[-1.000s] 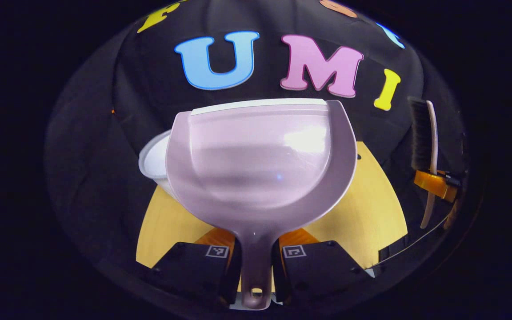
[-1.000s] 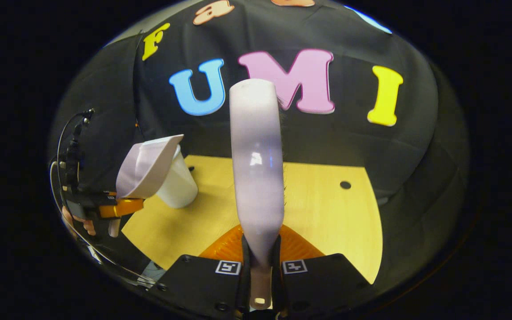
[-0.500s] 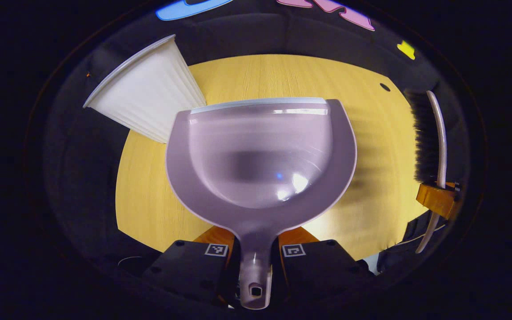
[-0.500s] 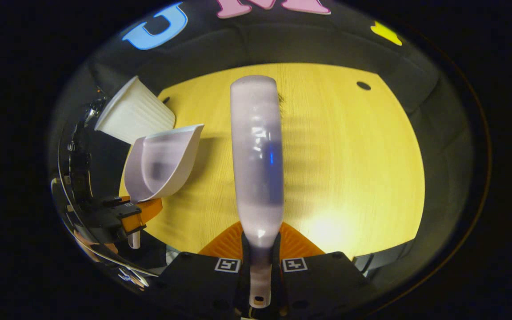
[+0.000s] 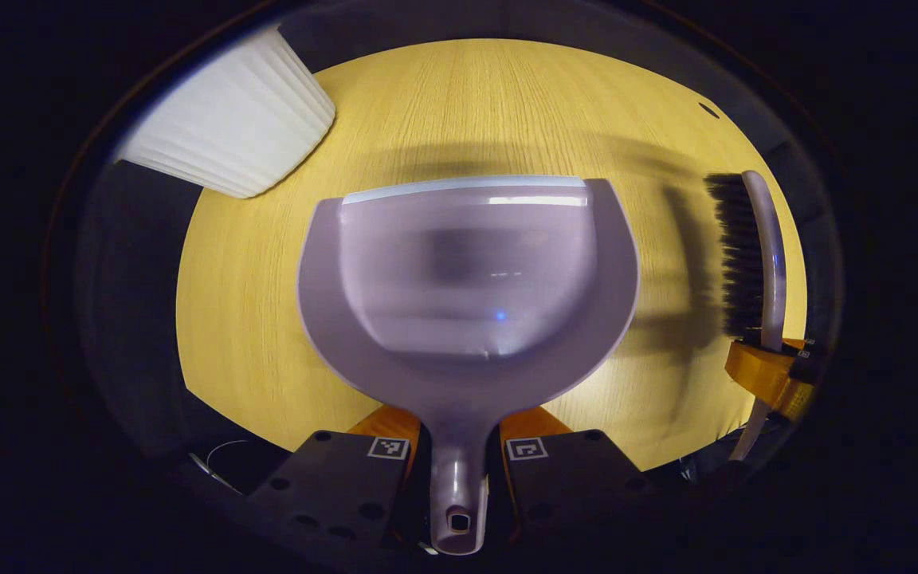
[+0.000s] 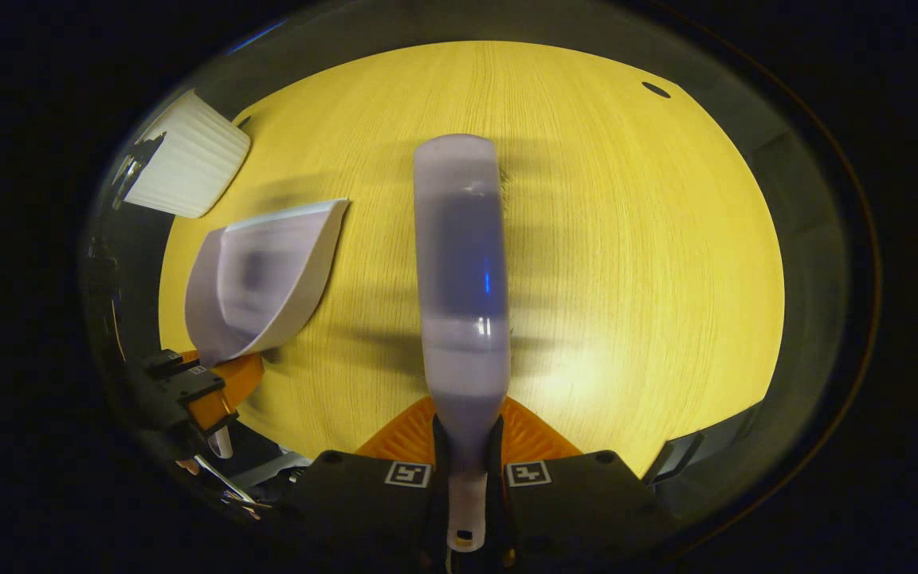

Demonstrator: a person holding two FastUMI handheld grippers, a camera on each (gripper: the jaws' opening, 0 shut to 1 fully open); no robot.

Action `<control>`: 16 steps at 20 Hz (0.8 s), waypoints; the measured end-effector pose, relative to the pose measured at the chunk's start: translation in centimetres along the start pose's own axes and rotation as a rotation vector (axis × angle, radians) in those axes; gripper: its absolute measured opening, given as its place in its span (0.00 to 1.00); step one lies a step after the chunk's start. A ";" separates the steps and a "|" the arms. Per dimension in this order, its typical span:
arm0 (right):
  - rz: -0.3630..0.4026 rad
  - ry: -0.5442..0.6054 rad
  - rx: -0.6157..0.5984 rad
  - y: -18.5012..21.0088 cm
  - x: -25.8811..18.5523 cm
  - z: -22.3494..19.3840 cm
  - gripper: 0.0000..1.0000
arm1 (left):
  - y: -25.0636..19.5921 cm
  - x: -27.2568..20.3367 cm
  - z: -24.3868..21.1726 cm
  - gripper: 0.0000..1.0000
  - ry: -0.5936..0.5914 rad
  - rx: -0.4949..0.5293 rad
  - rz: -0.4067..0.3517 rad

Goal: Pick up the small broom and dustpan from the desktop, sweep the trash into the dustpan with the broom, and then empty the trash into the garbage bin.

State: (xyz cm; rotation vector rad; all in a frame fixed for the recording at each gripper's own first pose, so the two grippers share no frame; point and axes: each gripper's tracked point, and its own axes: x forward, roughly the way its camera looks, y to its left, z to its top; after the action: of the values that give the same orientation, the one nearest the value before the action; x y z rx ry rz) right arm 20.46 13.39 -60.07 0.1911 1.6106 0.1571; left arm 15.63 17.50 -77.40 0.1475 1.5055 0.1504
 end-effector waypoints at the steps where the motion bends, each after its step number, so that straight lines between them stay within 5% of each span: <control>1: 0.007 0.017 0.003 0.0 0.5 -0.2 0.20 | -0.1 -0.1 0.2 0.28 -0.004 0.000 -0.003; 14: -0.032 0.024 0.017 -0.1 2.9 0.6 0.20 | 0.2 0.0 -0.6 0.30 0.004 0.040 -0.019; 15: -0.032 0.025 0.017 -0.1 2.9 0.6 0.14 | 0.1 0.0 -0.3 0.31 -0.013 0.041 -0.021; 16: -0.035 0.023 0.017 -0.1 2.8 0.6 0.23 | 0.3 0.1 -0.4 0.31 -0.008 0.044 -0.020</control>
State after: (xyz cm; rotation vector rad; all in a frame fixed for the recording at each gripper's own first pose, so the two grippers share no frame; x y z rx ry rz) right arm 20.94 13.90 -62.86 0.1746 1.6377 0.1192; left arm 15.20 17.79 -77.51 0.1679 1.5022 0.1009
